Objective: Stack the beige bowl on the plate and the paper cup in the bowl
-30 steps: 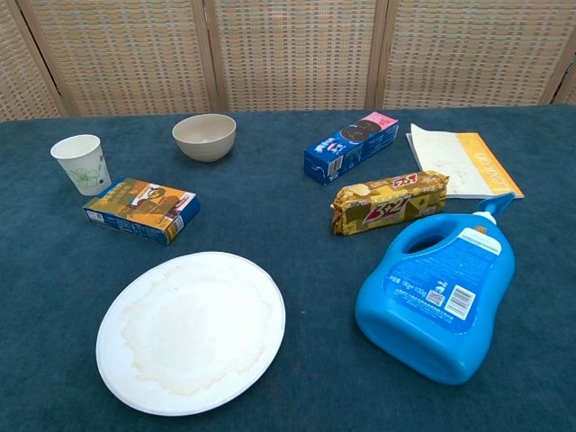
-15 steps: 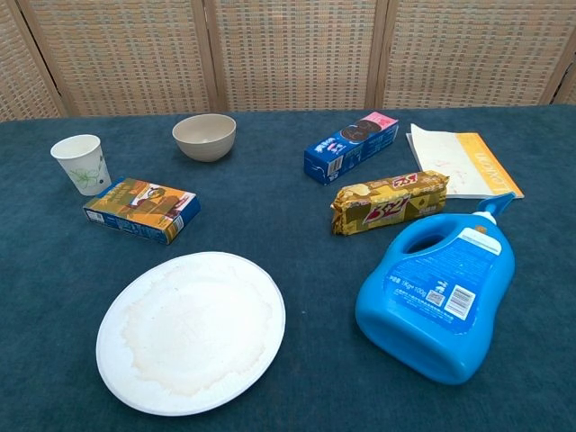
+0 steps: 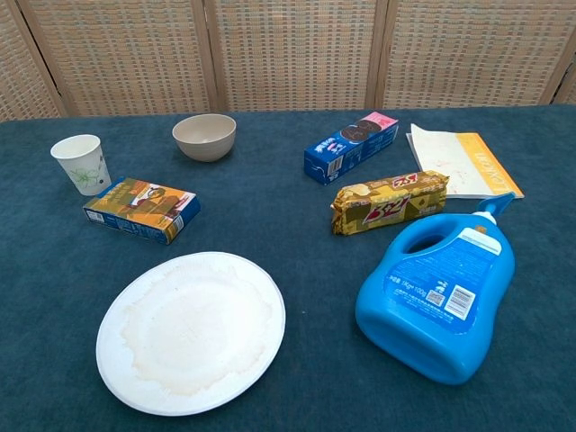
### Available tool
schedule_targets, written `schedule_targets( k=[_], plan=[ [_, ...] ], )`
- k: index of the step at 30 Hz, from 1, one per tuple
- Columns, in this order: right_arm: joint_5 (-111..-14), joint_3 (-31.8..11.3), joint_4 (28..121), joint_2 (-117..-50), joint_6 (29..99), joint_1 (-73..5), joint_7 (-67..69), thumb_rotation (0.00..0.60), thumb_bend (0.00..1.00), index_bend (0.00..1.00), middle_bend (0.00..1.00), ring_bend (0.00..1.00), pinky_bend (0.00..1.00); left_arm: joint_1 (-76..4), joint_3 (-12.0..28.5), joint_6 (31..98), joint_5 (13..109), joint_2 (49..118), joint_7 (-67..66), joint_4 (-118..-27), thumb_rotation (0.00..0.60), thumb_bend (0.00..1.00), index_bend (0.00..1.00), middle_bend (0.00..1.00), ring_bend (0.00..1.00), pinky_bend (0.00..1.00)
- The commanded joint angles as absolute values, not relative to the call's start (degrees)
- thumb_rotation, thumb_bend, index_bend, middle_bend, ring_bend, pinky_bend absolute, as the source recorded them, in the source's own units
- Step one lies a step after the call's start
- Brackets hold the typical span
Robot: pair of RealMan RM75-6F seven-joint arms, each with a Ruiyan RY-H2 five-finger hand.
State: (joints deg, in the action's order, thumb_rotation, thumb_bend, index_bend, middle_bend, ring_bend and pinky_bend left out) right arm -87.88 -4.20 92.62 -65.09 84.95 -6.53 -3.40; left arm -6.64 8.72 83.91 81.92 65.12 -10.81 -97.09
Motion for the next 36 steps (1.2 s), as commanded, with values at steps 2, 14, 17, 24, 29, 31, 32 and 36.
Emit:
schedule_targets(
  k=[2,14,17,24,29,31,32,36],
  plan=[
    [-87.0,-4.5,91.9,-65.4,84.3,-6.7,-2.3,0.600,0.15,0.00,0.00,0.00,0.00,-14.0,14.0,77.1,76.6,66.2,-15.3,-97.0,0.600,0.11,0.06,0.00,0.00,0.00],
    [-84.7,-5.4,91.2,-65.0,83.4,-6.8,0.3,0.600,0.15,0.00,0.00,0.00,0.00,-27.0,19.8,66.0,67.3,71.7,-22.2,-89.7,0.600,0.18,0.16,0.00,0.00,0.00],
    [-84.2,-5.6,90.6,-65.2,83.2,-6.8,1.0,0.600,0.15,0.00,0.00,0.00,0.00,-30.3,20.7,63.9,65.5,73.6,-23.8,-86.7,0.600,0.19,0.19,0.00,0.00,0.00],
    [-83.2,-5.8,89.9,-65.0,82.8,-6.7,1.4,0.600,0.15,0.00,0.00,0.00,0.00,-37.9,22.0,57.3,58.8,78.7,-27.0,-78.3,0.600,0.21,0.23,0.00,0.00,0.00],
    [-82.5,-6.0,89.7,-64.7,82.7,-6.5,1.9,0.600,0.15,0.00,0.00,0.00,0.00,-42.9,21.9,53.0,54.8,83.1,-29.2,-70.2,0.600,0.22,0.26,0.00,0.00,0.00],
    [-82.3,-6.0,89.5,-64.7,82.6,-6.5,2.2,0.600,0.15,0.00,0.00,0.00,0.00,-45.0,21.7,51.1,53.1,85.3,-29.8,-66.4,0.600,0.23,0.26,0.00,0.00,0.00],
    [-82.2,-6.0,89.4,-64.6,82.5,-6.5,2.4,0.600,0.15,0.00,0.00,0.00,0.00,-45.8,21.7,50.3,52.5,86.2,-30.0,-64.7,0.600,0.23,0.27,0.00,0.00,0.00],
    [-81.4,-6.3,88.7,-64.8,81.7,-6.8,3.2,0.600,0.15,0.00,0.00,0.00,0.00,-51.0,21.7,45.8,50.2,92.1,-30.4,-55.3,0.600,0.24,0.29,0.00,0.00,0.00]
  ],
)
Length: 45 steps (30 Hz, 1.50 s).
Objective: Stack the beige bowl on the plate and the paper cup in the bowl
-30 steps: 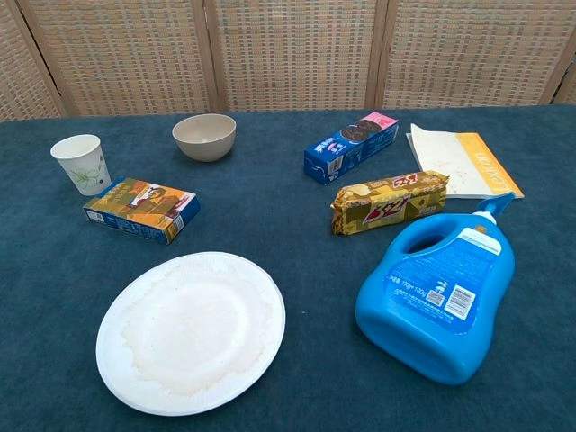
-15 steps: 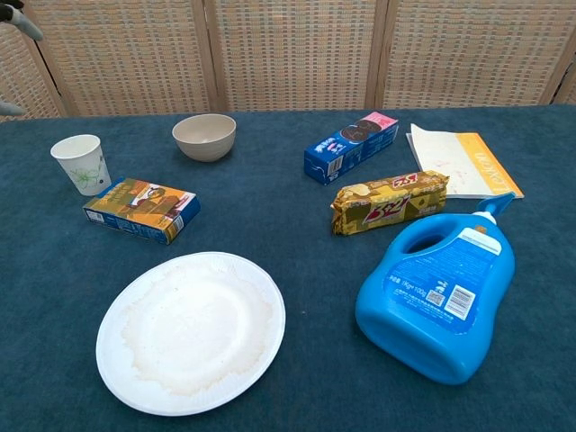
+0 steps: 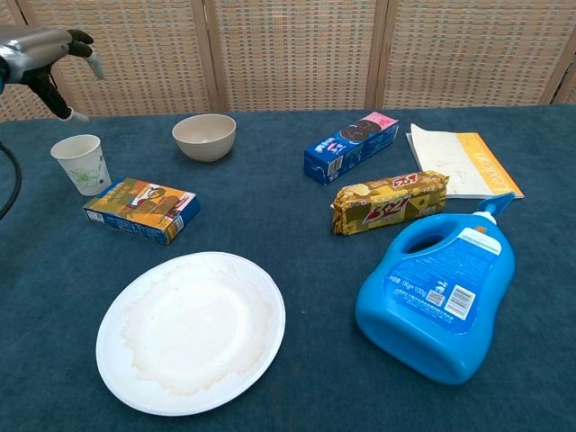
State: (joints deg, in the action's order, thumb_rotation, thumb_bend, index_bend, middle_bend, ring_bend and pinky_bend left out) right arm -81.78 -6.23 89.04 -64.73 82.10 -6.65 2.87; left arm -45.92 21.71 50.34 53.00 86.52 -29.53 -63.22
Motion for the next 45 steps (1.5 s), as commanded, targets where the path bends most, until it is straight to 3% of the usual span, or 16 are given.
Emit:
schedule_targets(
  k=[1,8,17,26,45],
  plan=[
    [-81.3,-6.3,88.6,-64.8,81.6,-6.8,3.4,0.600,0.15,0.00,0.00,0.00,0.00,-52.1,21.8,44.9,49.9,93.5,-30.2,-53.0,0.600,0.25,0.30,0.00,0.00,0.00],
    [-80.7,-6.8,88.1,-64.6,81.9,-6.6,4.9,0.600,0.15,0.00,0.00,0.00,0.00,-58.3,22.0,39.9,50.1,101.1,-27.2,-40.3,0.600,0.26,0.33,0.01,0.00,0.00],
    [-79.7,-7.3,87.1,-64.7,81.7,-6.3,6.7,0.600,0.15,0.00,0.00,0.00,0.00,-62.5,21.2,37.1,52.1,106.6,-24.5,-32.1,0.600,0.27,0.36,0.02,0.00,0.00],
    [-79.8,-7.6,86.6,-64.6,82.4,-6.0,8.2,0.600,0.15,0.00,0.00,0.00,0.00,-64.8,21.0,34.4,53.0,110.2,-23.3,-25.1,0.600,0.28,0.43,0.03,0.00,0.00],
    [-79.8,-8.0,86.2,-64.6,83.4,-5.3,9.3,0.600,0.15,0.00,0.00,0.00,0.00,-68.6,21.7,29.1,54.3,115.5,-21.8,-15.0,0.600,0.29,0.43,0.03,0.00,0.00]
  ],
)
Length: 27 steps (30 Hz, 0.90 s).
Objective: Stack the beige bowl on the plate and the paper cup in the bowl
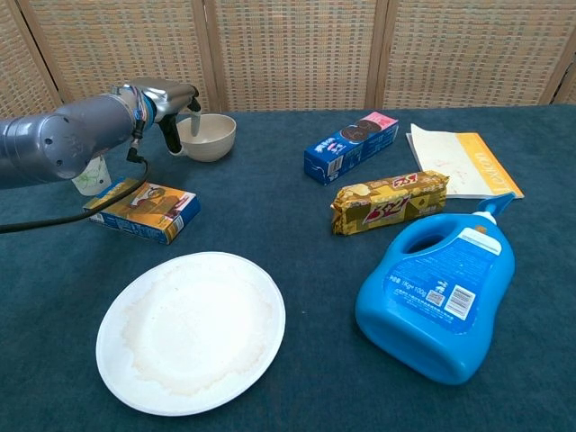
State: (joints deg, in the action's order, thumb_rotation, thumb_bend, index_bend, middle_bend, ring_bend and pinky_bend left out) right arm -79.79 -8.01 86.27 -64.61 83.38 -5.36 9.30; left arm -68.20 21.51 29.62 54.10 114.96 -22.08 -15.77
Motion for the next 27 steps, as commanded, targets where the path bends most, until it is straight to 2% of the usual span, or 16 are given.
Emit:
schedule_targets(
  k=[1,13,27],
  plan=[
    [-79.7,-8.1,86.2,-64.6,83.4,-5.3,9.4,0.600,0.15,0.00,0.00,0.00,0.00,-68.7,21.7,28.9,54.4,115.6,-21.7,-14.7,0.600,0.29,0.43,0.03,0.00,0.00],
    [-80.4,-8.3,86.3,-64.6,84.6,-4.9,10.0,0.600,0.15,0.00,0.00,0.00,0.00,-69.7,22.2,26.0,55.2,118.1,-21.8,-10.0,0.600,0.30,0.44,0.04,0.00,0.00],
    [-81.2,-8.4,86.3,-64.8,86.1,-4.5,10.0,0.600,0.15,0.00,0.00,0.00,0.00,-69.4,22.6,27.1,56.8,118.8,-20.5,-9.0,0.600,0.40,0.55,0.06,0.00,0.00]
  ],
)
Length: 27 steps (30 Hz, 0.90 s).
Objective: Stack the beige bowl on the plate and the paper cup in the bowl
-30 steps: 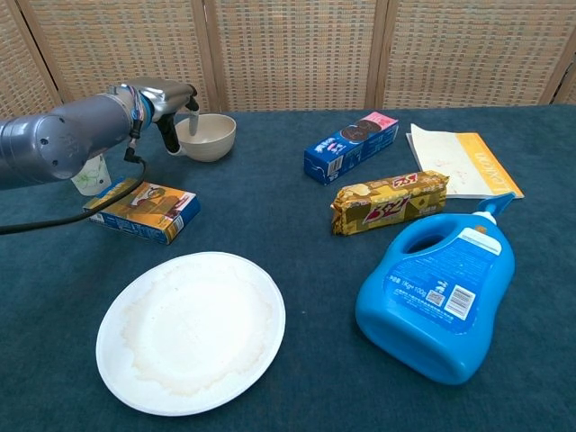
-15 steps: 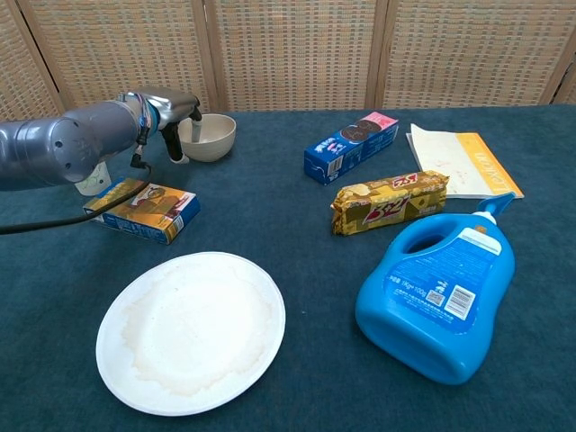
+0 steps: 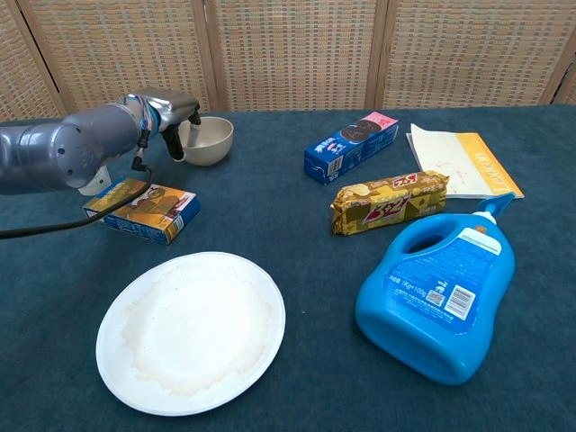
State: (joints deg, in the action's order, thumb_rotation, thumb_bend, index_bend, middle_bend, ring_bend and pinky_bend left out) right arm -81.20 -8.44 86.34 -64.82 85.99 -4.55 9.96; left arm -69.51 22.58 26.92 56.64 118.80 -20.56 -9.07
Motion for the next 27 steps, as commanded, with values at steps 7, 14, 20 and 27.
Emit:
schedule_targets(
  k=[7,14,20,27],
  plan=[
    [-81.5,-8.5,86.4,-64.8,86.5,-4.3,10.1,0.600,0.15,0.00,0.00,0.00,0.00,-68.9,22.5,27.9,57.6,118.7,-20.2,-9.1,0.600,0.41,0.59,0.08,0.00,0.01],
    [-81.7,-8.4,86.3,-64.8,86.4,-4.4,10.2,0.600,0.15,0.00,0.00,0.00,0.00,-68.2,22.1,30.5,59.0,118.1,-18.5,-10.6,0.600,0.41,0.61,0.09,0.00,0.01],
    [-82.3,-8.3,86.4,-64.9,86.8,-4.4,10.3,0.600,0.15,0.00,0.00,0.00,0.00,-67.2,20.9,34.3,61.3,116.7,-15.5,-13.4,0.600,0.41,0.63,0.09,0.00,0.01],
    [-82.7,-8.2,86.7,-65.0,87.0,-4.4,10.0,0.600,0.15,0.00,0.00,0.00,0.00,-63.3,18.0,43.1,66.0,112.6,-10.9,-22.7,0.600,0.41,0.64,0.09,0.00,0.01]
  ],
)
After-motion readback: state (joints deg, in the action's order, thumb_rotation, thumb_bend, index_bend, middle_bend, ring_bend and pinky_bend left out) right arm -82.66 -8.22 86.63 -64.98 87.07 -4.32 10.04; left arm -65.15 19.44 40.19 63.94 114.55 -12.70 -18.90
